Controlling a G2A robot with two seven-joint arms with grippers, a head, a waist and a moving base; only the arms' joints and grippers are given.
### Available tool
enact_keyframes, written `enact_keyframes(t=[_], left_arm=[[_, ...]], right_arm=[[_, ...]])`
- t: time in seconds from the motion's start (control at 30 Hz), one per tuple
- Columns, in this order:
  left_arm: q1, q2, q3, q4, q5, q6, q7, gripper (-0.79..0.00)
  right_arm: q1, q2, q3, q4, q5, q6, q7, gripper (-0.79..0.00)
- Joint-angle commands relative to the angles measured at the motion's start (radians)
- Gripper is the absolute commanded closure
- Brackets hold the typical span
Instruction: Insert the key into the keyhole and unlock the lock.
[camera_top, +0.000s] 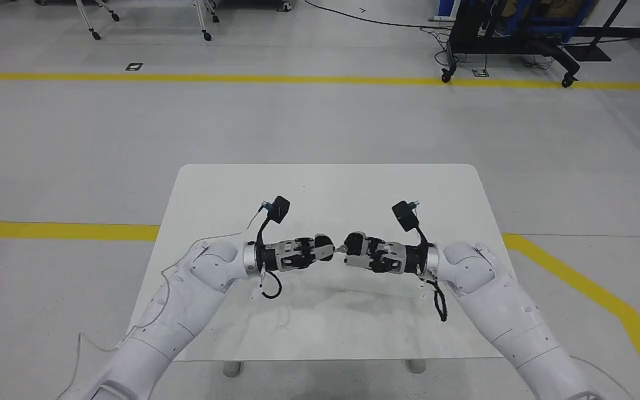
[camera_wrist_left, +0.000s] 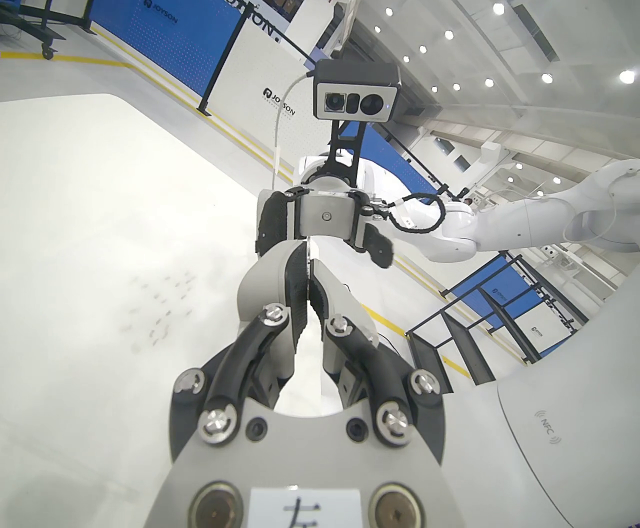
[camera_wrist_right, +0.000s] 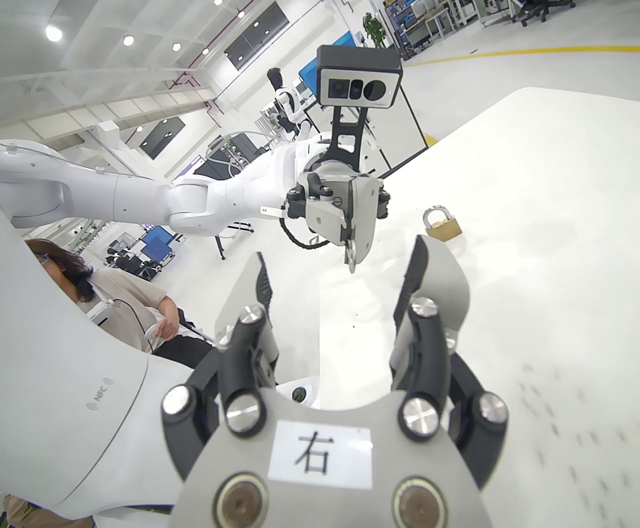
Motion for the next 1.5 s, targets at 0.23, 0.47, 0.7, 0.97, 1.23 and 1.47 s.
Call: enact_keyframes(t=[0.23, 0.47, 0.7, 0.97, 1.23, 1.47], left_arm=[[-0.007, 0.000, 0.016, 0.005, 0.005, 0.000, -0.020, 0.000], [-0.013, -0.004, 0.026, 0.010, 0.029, 0.000, -0.004, 0.000], [-0.014, -0.003, 0.026, 0.010, 0.038, 0.000, 0.012, 0.000], [-0.008, -0.004, 0.010, 0.003, 0.098, 0.000, 0.084, -0.785], [0.006, -0.002, -0.033, -0.012, 0.145, 0.000, 0.209, -0.785], [0.006, -0.002, -0.033, -0.012, 0.145, 0.000, 0.209, -0.785]], right_arm=[[0.010, 0.004, -0.015, 0.001, -0.029, 0.030, 0.000, -0.280], [0.022, 0.002, -0.035, 0.011, -0.040, 0.042, -0.010, 0.000], [0.028, 0.003, -0.047, 0.019, -0.035, 0.041, -0.015, 0.000], [0.028, 0.006, -0.048, 0.026, -0.028, 0.027, -0.034, 0.000], [-0.035, 0.025, 0.022, 0.041, -0.040, -0.045, -0.113, 0.000], [-0.049, 0.029, 0.037, 0.035, -0.041, -0.047, -0.131, 0.000]])
